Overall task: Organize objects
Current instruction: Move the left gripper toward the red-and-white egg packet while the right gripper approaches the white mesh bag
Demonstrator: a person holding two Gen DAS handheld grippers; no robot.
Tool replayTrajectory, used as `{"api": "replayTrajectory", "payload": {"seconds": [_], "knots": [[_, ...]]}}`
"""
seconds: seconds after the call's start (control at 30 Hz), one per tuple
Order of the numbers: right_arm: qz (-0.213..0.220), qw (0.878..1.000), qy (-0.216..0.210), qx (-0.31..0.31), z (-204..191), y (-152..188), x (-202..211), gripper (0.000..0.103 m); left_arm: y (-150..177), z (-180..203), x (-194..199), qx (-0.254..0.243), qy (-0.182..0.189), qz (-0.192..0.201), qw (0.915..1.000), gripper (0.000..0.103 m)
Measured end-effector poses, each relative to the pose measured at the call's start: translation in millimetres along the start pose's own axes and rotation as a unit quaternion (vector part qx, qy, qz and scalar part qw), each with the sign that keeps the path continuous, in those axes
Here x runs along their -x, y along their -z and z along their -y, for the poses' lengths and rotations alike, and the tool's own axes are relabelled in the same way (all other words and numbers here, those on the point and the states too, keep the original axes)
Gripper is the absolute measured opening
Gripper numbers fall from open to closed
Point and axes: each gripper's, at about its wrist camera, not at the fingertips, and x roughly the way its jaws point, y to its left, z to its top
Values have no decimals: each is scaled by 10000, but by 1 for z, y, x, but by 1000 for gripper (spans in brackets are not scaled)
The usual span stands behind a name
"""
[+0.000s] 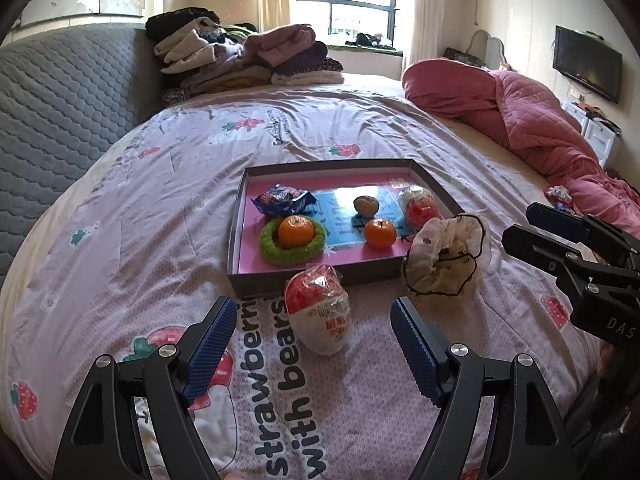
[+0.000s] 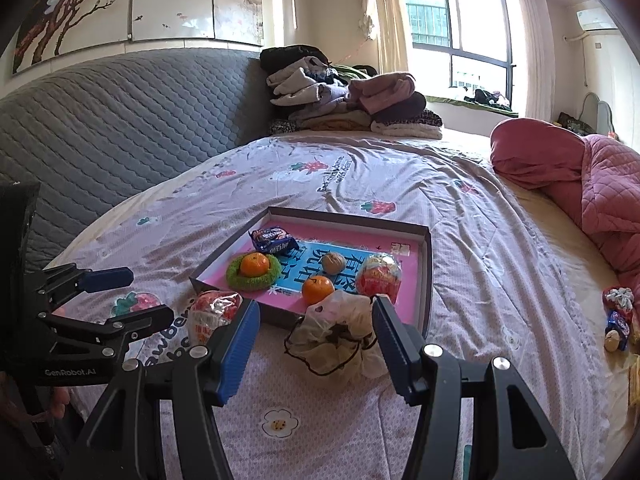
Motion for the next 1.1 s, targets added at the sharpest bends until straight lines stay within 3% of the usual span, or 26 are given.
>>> {"api": "replayTrajectory", "payload": {"seconds": [1.1], "knots": [[-490, 9988, 0, -99, -1, 31, -19, 58, 24, 5, -27, -2, 48, -526, 9986, 80]]}}
